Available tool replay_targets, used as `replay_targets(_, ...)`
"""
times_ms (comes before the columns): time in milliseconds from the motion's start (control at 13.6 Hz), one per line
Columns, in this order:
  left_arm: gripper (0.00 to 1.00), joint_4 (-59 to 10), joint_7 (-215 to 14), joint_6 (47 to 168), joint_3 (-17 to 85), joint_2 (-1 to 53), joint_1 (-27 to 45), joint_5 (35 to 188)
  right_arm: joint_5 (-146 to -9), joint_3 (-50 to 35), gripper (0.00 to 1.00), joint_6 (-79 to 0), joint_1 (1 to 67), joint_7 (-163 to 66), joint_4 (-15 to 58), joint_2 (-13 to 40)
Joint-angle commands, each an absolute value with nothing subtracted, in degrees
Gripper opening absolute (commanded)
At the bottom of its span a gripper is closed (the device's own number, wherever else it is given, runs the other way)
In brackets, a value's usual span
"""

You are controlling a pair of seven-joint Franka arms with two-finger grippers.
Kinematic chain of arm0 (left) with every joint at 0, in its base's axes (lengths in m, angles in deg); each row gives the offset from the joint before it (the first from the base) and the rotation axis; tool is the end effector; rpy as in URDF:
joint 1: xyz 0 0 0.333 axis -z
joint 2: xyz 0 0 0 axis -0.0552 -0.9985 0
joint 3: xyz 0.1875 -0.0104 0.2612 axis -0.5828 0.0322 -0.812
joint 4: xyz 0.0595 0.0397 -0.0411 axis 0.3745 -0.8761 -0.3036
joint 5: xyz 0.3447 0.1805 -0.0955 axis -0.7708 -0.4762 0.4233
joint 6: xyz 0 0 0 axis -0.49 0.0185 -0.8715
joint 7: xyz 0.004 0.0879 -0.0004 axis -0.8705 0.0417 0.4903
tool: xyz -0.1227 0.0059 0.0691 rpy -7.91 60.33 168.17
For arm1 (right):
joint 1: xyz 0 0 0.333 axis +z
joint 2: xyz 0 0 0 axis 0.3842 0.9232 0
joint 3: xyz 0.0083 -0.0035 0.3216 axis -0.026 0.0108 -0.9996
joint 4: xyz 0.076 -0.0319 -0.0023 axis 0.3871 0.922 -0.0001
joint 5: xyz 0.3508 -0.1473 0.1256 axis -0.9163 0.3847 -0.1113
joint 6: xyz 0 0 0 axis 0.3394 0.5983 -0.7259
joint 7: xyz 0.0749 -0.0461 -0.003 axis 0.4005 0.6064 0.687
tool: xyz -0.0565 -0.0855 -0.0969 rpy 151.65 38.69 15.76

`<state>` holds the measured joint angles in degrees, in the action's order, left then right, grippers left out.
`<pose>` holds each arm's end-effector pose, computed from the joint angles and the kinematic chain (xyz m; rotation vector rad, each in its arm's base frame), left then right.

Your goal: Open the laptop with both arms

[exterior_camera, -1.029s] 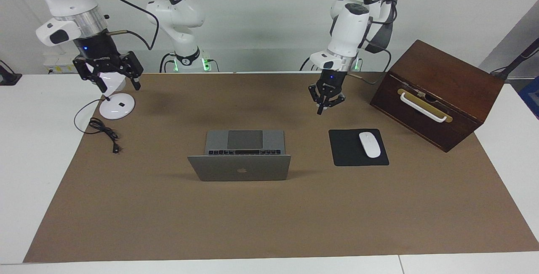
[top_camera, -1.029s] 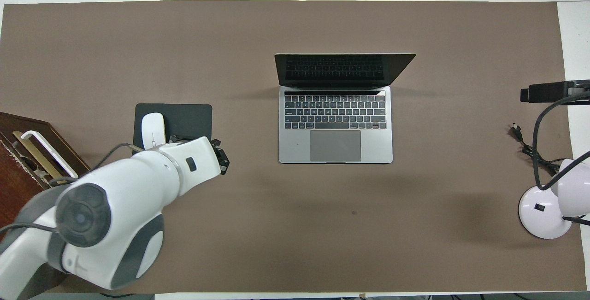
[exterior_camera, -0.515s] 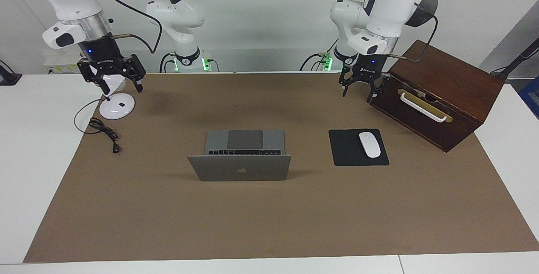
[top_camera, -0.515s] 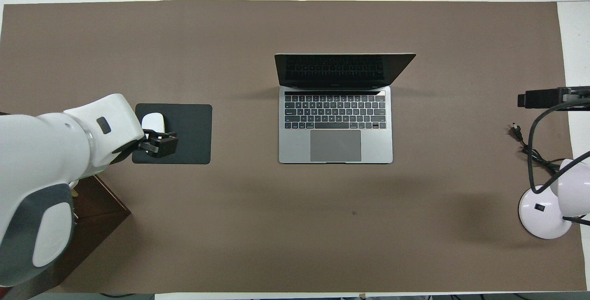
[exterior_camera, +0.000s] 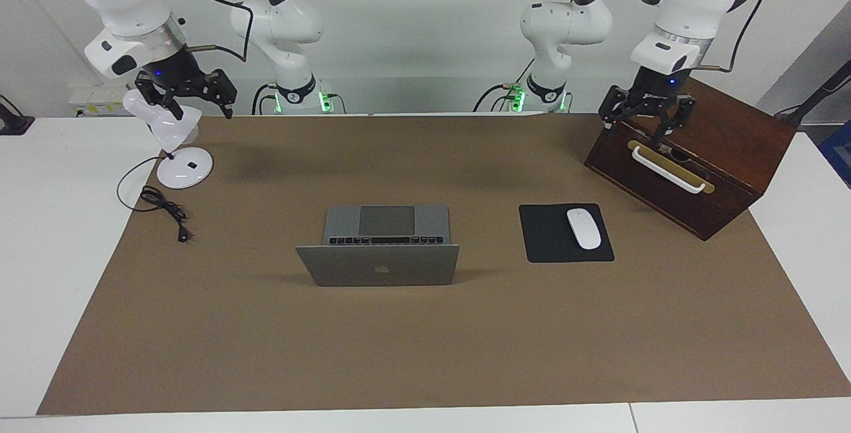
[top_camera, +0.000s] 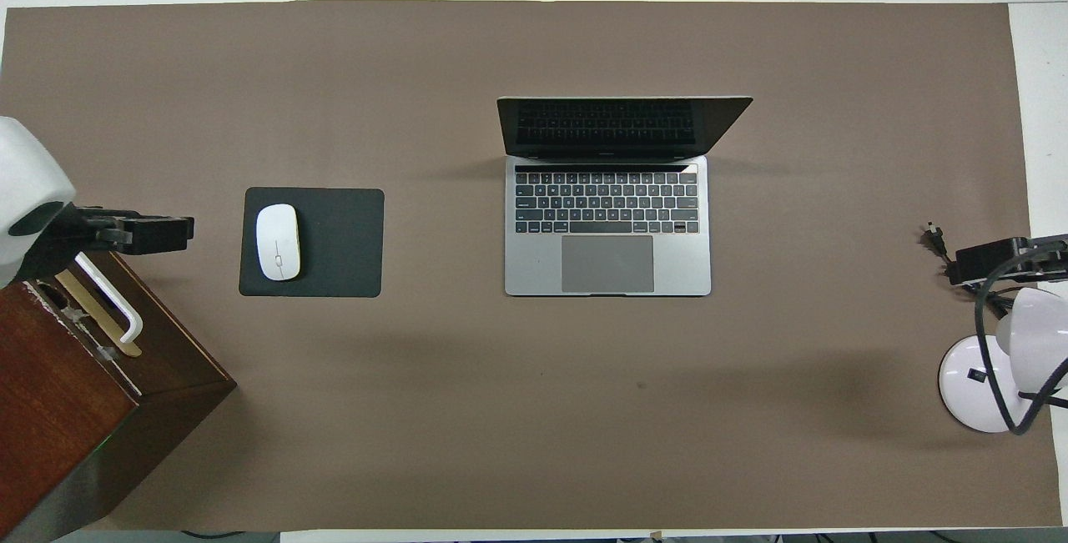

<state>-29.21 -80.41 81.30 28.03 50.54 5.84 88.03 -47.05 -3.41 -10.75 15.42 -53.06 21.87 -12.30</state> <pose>0.5124 -0.0516 0.5660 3.0643 -0.2695 0.3472 0.4929 -0.0316 0.5773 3.1362 -0.0115 -0.1260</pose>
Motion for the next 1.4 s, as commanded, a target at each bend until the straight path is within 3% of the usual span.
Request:
replay_targets(0, 1.00, -24.9, -80.0, 76.7, 28.7, 48.3, 3.7, 87.3, -45.5, -3.7, 1.00, -10.5, 15.0, -52.7, 21.9, -12.7)
replay_targets(368, 1.00, -13.2, -80.0, 67.3, 28.6, 43.1, -0.5, 87.2, -45.6, -3.9, 1.00, -13.6, 15.2, -52.9, 21.8, -12.5)
replay_targets(662, 1.00, -5.3, -80.0, 60.3, 28.7, 39.5, -1.4, 83.6, -45.6, -3.9, 1.00, -11.1, 15.1, -52.7, 14.8, -9.0)
replay_targets(882, 1.00, -6.3, -80.0, 62.1, 28.7, 39.7, -1.3, 83.8, -45.6, -3.8, 1.00, -10.3, 15.0, -52.7, 13.5, -8.6)
replay_targets(1103, 1.00, -7.9, -80.0, 63.1, 28.8, 40.2, -1.3, 83.9, -45.7, -3.8, 1.00, -5.5, 14.8, -52.7, 5.6, -4.7)
replay_targets(1324, 1.00, -7.9, -80.2, 63.3, 28.8, 40.1, -1.1, 84.3, -45.7, -3.8, 1.00, -5.7, 14.7, -52.7, 5.5, -4.6)
